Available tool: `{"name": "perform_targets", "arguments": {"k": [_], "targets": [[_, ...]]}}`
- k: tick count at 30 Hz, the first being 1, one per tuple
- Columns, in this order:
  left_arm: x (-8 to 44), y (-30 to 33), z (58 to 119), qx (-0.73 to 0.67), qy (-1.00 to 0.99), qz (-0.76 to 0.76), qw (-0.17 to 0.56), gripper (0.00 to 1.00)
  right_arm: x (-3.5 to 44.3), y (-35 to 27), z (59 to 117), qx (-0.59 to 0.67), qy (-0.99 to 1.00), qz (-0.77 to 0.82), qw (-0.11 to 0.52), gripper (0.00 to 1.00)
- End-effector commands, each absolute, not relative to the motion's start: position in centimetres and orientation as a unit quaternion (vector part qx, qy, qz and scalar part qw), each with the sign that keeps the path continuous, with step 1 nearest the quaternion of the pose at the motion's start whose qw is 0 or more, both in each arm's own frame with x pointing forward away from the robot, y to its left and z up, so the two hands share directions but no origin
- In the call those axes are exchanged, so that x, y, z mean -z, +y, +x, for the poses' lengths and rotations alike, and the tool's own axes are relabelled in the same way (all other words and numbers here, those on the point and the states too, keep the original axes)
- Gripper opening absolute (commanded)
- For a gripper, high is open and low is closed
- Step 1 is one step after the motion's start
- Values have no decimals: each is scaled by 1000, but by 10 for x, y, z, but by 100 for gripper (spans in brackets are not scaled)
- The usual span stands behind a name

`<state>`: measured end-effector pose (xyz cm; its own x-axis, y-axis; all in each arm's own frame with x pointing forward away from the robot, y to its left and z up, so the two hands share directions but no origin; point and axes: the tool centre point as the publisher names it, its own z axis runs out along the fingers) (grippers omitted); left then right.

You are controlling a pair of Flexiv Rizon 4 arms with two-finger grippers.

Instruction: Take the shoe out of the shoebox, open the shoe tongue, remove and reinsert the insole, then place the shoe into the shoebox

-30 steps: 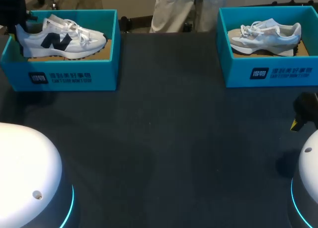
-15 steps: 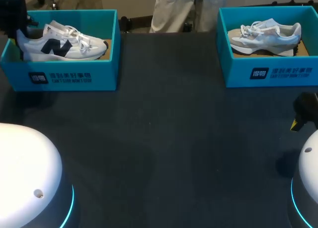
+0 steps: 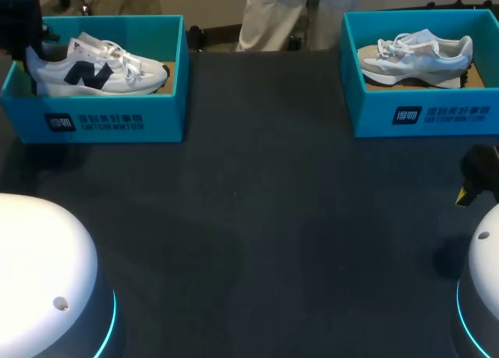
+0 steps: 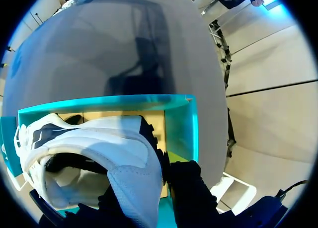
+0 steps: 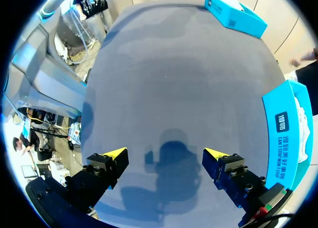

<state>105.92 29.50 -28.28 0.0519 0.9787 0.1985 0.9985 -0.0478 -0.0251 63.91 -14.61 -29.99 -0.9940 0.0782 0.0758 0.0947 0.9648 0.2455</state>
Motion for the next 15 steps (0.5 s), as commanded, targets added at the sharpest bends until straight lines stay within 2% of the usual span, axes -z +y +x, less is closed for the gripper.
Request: {"name": "perform_targets", "arguments": {"k": [1, 15], "targets": [[286, 297, 1066, 60, -688, -719, 81, 0, 300, -146, 638, 125, -991, -43, 31, 100], [311, 298, 1082, 50, -694, -713, 91, 0, 300, -146, 638, 125, -991, -43, 31, 100]]}}
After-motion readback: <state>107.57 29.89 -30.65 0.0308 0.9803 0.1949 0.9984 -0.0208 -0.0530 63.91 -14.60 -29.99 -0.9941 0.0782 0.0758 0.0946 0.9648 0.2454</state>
